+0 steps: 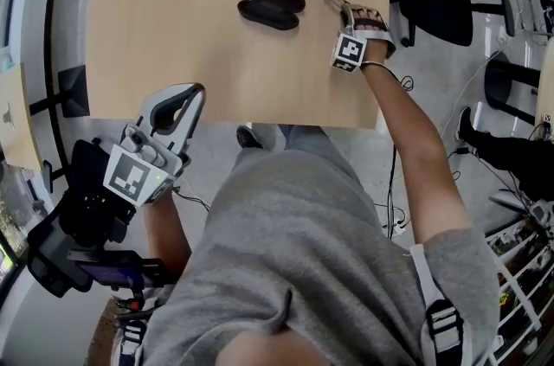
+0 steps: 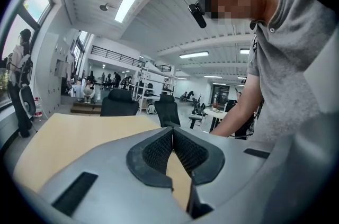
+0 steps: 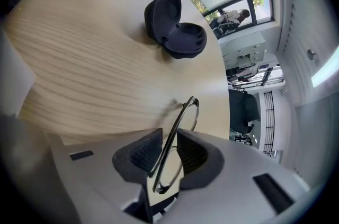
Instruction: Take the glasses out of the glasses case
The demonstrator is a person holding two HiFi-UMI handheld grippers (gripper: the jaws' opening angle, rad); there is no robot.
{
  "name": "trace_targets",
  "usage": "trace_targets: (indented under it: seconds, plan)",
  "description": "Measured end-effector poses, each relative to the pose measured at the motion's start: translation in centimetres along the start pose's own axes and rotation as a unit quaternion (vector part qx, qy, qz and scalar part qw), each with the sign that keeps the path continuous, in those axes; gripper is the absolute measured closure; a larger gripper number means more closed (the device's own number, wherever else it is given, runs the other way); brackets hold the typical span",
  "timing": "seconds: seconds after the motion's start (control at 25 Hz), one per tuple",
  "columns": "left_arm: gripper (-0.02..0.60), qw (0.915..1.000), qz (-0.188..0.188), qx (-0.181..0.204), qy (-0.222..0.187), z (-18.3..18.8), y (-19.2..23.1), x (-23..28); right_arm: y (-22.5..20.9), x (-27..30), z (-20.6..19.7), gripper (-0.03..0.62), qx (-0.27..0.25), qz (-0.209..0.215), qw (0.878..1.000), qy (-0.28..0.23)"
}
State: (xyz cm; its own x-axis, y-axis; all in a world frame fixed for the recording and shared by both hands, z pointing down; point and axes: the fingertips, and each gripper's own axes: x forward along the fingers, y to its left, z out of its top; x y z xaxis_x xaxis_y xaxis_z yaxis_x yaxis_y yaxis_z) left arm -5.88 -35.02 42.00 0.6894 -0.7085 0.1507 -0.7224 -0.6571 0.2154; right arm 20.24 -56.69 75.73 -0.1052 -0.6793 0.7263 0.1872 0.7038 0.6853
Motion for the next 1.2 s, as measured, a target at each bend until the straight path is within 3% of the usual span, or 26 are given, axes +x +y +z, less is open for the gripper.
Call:
trace_targets:
  seconds: [0.2,0.36,0.48,0.6,0.72,0.84,0.92,0.96,1.0,1.12,1.16,1.2]
  plan:
    - [0.575,0.9997,0.019,0.008,0.014,-0.7,0.4,-0.9,1.5,-0.2,1.0,0.523,0.032,0.05,0.998,-0.021]
    - [0.575,0.9996,0.011,0.024,0.012,-0.3,-0.6,-1.6,2.8,-0.7,0.7,0.523,0.049,0.093,0.994,-0.021]
    - [0.575,0.9982,0.003,0.052,0.029,-0.9,-1.0,-2.4,3.3,-1.2,-0.5,0.523,0.069,0.107,0.992,-0.005]
    - [0.575,0.998,0.015,0.053,0.031,-0.9,-1.1,-4.2,2.8,-1.7,0.1,0.523,0.095,0.103,0.99,-0.002]
    - [0.575,0.9982,0.027,0.052,0.009,0.1,-1.2,-5.8,1.6,-3.6,1.6,0.523,0.173,0.112,0.979,-0.011]
    - [0.575,0.9977,0.029,0.06,-0.014,0.8,-1.4,-7.6,0.6,-6.5,3.1,0.523,0.273,0.118,0.954,-0.029]
    - [0.575,0.9972,0.033,0.064,-0.021,1.0,-1.5,-8.9,0.2,-8.4,4.2,0.525,0.343,0.132,0.929,-0.053]
    - [0.575,0.9969,0.034,0.066,-0.024,1.1,-1.7,-9.6,0.0,-9.5,5.0,0.525,0.39,0.145,0.907,-0.07]
    - [0.575,0.9966,0.036,0.069,-0.028,1.2,-1.9,-10.7,-0.2,-10.9,5.9,0.526,0.445,0.16,0.876,-0.091]
    - [0.575,0.9948,0.039,0.084,-0.043,1.6,-2.9,-15.2,-1.5,-16.9,10.3,0.57,0.591,0.191,0.767,-0.163]
    - [0.575,0.9942,0.039,0.088,-0.048,1.7,-3.3,-16.8,-1.9,-19.0,11.8,0.578,0.616,0.196,0.74,-0.188]
    - [0.575,0.9937,0.039,0.091,-0.052,1.8,-3.5,-18.1,-2.3,-21.0,13.3,0.582,0.628,0.2,0.721,-0.212]
